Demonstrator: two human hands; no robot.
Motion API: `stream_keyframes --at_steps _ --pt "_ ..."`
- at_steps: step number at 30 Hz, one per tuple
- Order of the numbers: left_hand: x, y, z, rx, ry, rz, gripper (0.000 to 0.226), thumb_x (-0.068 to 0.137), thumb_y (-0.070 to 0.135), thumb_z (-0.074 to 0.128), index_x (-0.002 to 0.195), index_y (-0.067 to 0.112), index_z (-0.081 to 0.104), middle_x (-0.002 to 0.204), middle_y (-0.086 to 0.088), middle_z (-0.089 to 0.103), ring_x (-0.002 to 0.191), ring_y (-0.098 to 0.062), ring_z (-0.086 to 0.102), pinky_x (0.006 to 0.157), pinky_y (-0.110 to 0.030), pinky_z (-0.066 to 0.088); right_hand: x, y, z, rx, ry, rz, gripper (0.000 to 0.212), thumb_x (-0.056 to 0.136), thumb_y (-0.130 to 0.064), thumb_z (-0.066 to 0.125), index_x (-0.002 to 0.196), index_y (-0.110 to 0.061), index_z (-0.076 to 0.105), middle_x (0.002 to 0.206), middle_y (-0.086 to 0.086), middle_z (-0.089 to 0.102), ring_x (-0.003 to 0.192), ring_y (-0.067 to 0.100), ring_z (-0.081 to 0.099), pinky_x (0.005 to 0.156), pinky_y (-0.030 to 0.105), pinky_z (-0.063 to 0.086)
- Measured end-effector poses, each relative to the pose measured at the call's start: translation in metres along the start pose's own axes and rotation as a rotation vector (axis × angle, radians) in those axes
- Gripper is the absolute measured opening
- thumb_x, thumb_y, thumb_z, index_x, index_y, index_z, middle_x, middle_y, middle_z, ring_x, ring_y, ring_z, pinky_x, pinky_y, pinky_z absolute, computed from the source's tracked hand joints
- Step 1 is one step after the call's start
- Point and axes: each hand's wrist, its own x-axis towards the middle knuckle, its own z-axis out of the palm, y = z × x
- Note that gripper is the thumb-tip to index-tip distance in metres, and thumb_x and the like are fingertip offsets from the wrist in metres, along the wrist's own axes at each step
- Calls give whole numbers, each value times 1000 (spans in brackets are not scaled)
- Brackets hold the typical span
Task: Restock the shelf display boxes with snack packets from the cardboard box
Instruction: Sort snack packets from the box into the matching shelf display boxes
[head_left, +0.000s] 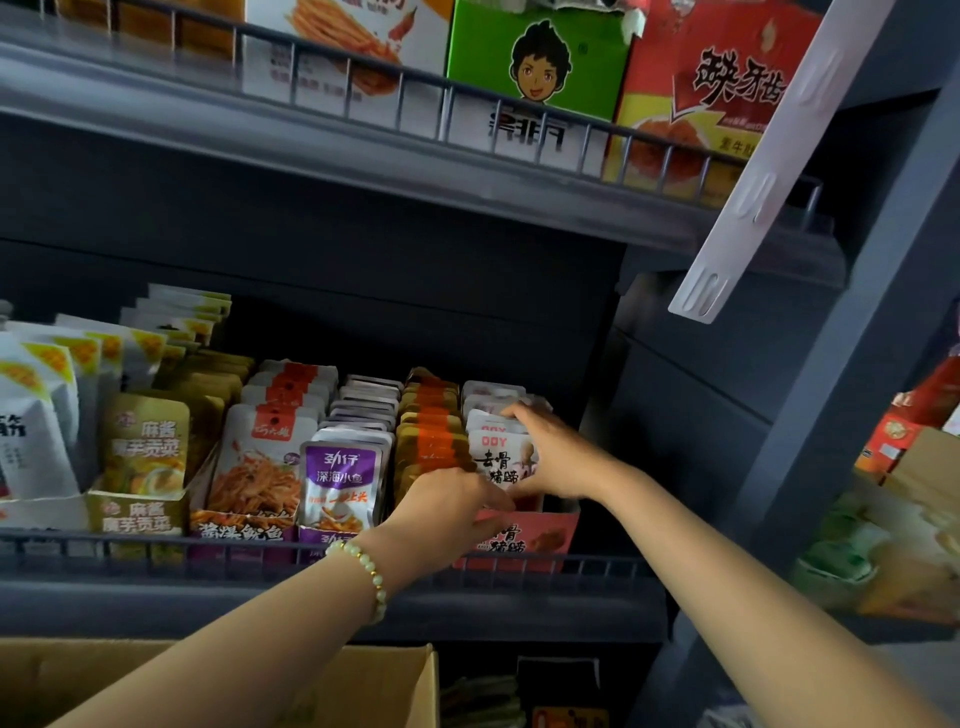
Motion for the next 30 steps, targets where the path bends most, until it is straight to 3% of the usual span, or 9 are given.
stream_keyframes --at_steps 3,7,10,12,16,20,24,27,30 --pt "0 0 0 -6 5 11 32 95 38 54 125 30 63 125 13 64 110 -7 61 94 -24 47 -1 1 6 49 110 -22 86 69 -28 84 140 -26 35 143 1 35 123 15 40 92 25 40" --pt "0 -1 1 -26 -16 -4 32 94 41 55 122 31 64 120 12 67 104 -7 64 91 -27 51 9 5 11 102 189 -83 88 69 -19 85 143 -24 38 146 2 30 138 23 26 106 26 33" --pt "0 -2 2 -36 -21 -14 31 94 42 55 122 31 64 118 12 68 102 -6 65 90 -29 52 11 6 12 197 118 12 104 73 -13 82 151 -33 16 160 3 -5 147 21 -2 107 22 21" --pt "0 -2 2 -38 -20 -12 31 94 41 55 122 32 64 119 13 68 103 -5 64 91 -29 52 11 9 16 304 87 106 115 74 -14 81 152 -32 -1 160 4 -16 147 21 -10 115 30 15" --pt "-1 -1 1 -21 -17 -7 31 95 41 54 124 32 63 121 13 67 104 -7 64 92 -29 51 12 8 22 460 106 182 120 72 -11 82 153 -27 -6 160 4 -13 148 23 0 119 41 17" --pt "-1 0 1 -14 -9 -5 31 95 39 55 125 32 62 123 14 65 107 -6 63 93 -27 50 13 8 19 523 66 164 118 73 -7 81 153 -24 -3 158 3 -3 143 23 21 112 33 33" --pt "-1 0 -1 -26 -33 -6 34 95 39 55 127 30 61 124 11 65 110 -8 61 96 -31 50 8 19 12 363 24 141 115 73 -17 82 153 -23 -1 160 6 -10 148 22 0 119 33 10" --pt "-2 1 -3 -39 -42 -4 35 95 39 55 127 28 61 127 11 64 114 -8 60 98 -30 48 3 18 11 265 41 81 104 78 -17 78 153 -20 6 161 5 -7 148 19 -2 118 30 9" --pt "-3 2 -5 -76 -42 1 35 94 38 57 127 25 62 127 10 64 115 -7 58 100 -28 47 -1 13 11 259 76 69 103 82 -20 74 153 -26 0 161 -1 -8 148 17 -2 119 32 9"
